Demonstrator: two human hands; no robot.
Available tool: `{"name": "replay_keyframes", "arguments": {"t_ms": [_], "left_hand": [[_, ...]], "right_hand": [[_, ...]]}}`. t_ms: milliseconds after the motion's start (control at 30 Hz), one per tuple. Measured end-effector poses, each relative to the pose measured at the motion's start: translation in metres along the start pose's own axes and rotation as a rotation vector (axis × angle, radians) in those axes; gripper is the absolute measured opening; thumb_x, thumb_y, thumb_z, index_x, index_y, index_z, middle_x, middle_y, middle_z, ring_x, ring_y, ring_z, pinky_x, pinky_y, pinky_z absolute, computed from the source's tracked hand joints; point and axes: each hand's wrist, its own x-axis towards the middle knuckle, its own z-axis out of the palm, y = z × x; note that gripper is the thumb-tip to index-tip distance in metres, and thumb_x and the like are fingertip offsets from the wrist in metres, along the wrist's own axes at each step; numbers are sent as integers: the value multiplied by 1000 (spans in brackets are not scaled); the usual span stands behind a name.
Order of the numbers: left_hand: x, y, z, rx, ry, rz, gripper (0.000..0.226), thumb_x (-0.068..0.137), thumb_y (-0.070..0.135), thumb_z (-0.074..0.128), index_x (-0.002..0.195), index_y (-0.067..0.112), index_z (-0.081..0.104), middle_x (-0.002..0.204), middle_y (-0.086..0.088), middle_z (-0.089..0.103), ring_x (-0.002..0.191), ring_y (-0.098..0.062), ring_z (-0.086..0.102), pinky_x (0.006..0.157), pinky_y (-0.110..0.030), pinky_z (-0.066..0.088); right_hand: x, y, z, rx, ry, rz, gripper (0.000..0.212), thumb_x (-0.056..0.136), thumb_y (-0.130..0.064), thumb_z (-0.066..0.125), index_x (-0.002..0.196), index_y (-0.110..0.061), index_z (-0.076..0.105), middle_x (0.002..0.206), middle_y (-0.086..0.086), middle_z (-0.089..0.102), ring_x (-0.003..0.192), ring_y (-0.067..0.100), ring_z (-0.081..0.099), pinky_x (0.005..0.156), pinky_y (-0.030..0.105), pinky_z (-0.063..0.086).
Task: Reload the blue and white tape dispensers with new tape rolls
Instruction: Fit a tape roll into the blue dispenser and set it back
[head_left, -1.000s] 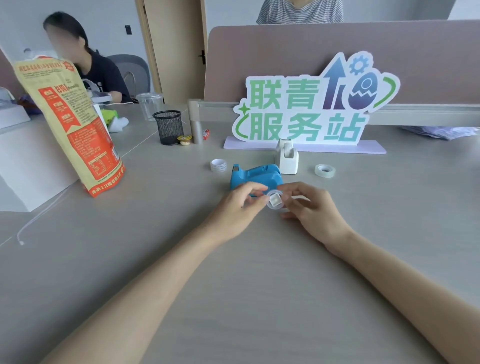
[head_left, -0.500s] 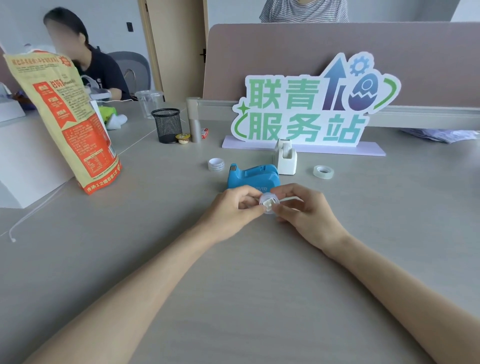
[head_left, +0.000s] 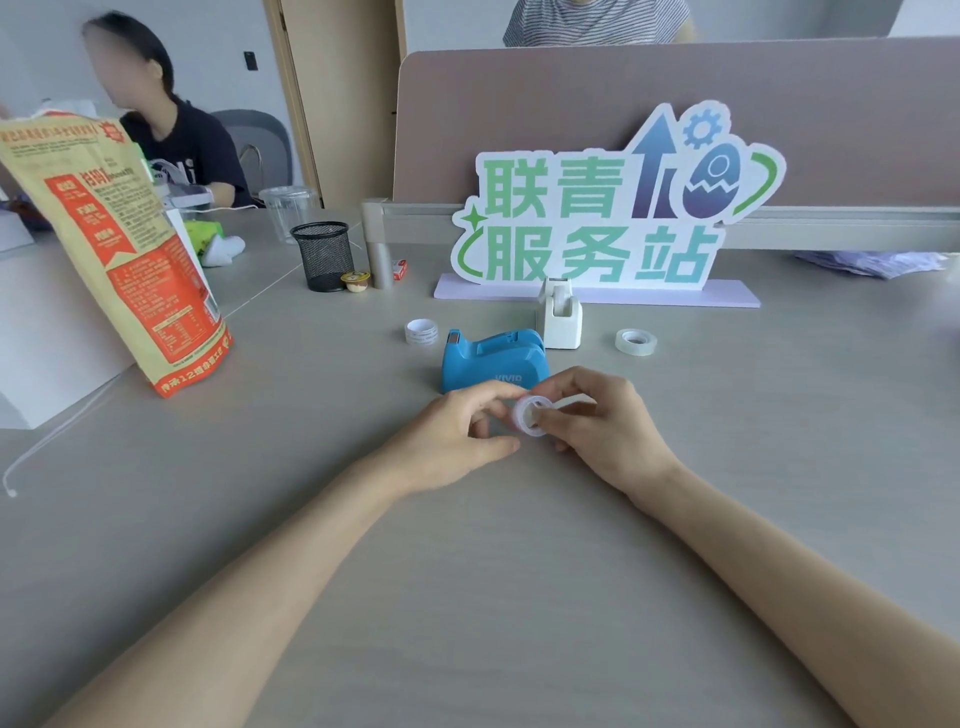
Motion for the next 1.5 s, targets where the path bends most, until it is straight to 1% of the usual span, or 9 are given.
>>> {"name": "replay_keyframes", "arguments": {"t_ms": [133, 467, 567, 733, 867, 1100, 1200, 1267, 1500], "left_hand": [[-1, 0, 3, 149, 36, 30, 39, 88, 13, 65, 122, 30, 58, 76, 37, 58, 56, -7, 37, 55, -16, 37], [0, 2, -2, 246, 216, 81, 15, 92, 33, 61, 102, 22, 66, 86, 13, 59, 62, 15, 47, 58, -8, 32], [0, 0, -10, 319, 241, 92, 11, 93, 31, 58, 98, 23, 64, 90, 19, 52, 75, 16, 47, 69, -10, 34], [-2, -5, -19, 344, 247, 41, 6, 89, 27, 60, 93, 25, 63, 72, 33, 57, 66, 18, 49, 58, -9, 33], [0, -15, -21, 348, 215, 33, 15, 80, 39, 51, 90, 36, 61, 96, 16, 62, 95, -3, 61, 78, -37, 51], [2, -21, -21, 381, 213, -20, 27, 86, 29, 58, 113, 30, 62, 106, 16, 62, 79, 4, 52, 77, -27, 47], [3, -21, -23, 355, 234, -68, 28, 86, 27, 57, 114, 30, 61, 104, 17, 64, 67, 15, 49, 67, -21, 38], [3, -21, -28, 282, 287, -136, 26, 87, 22, 53, 109, 30, 62, 102, 17, 66, 62, 8, 51, 67, -23, 41], [24, -42, -45, 197, 549, -268, 25, 90, 10, 47, 104, 20, 65, 108, 2, 70, 97, -17, 63, 84, -29, 49]], "right_hand": [[0, 3, -1, 9, 1, 18, 9, 83, -13, 69, 79, -21, 69, 86, 10, 73, 60, 18, 65, 74, 43, 59], [0, 3, 0, 24, 30, 14, 17, 87, -12, 63, 88, -23, 76, 79, 6, 73, 58, 13, 58, 66, 31, 54], [2, 3, 0, -81, 96, 15, 16, 89, -19, 62, 93, -22, 77, 83, -3, 72, 63, 10, 60, 69, 29, 51], [12, -1, 13, -304, 131, -51, 15, 87, -22, 61, 86, -19, 76, 84, -1, 73, 79, 18, 63, 72, 26, 48], [22, 1, 20, -421, 126, -43, 16, 85, -25, 59, 85, -21, 75, 84, 2, 73, 81, 24, 64, 73, 30, 50], [25, 2, 22, -463, 143, -66, 15, 84, -32, 63, 89, -24, 74, 93, -7, 73, 84, 20, 65, 74, 25, 42], [24, 2, 20, -453, 147, -75, 15, 83, -28, 64, 95, -23, 73, 97, -9, 72, 82, 19, 64, 76, 25, 43], [21, 1, 19, -448, 161, -131, 16, 83, -20, 62, 95, -23, 73, 98, -8, 71, 76, 17, 63, 76, 27, 46], [19, -1, 30, -563, 70, -532, 28, 86, -15, 57, 110, -12, 69, 104, 4, 65, 95, 26, 61, 75, 38, 53]]}}
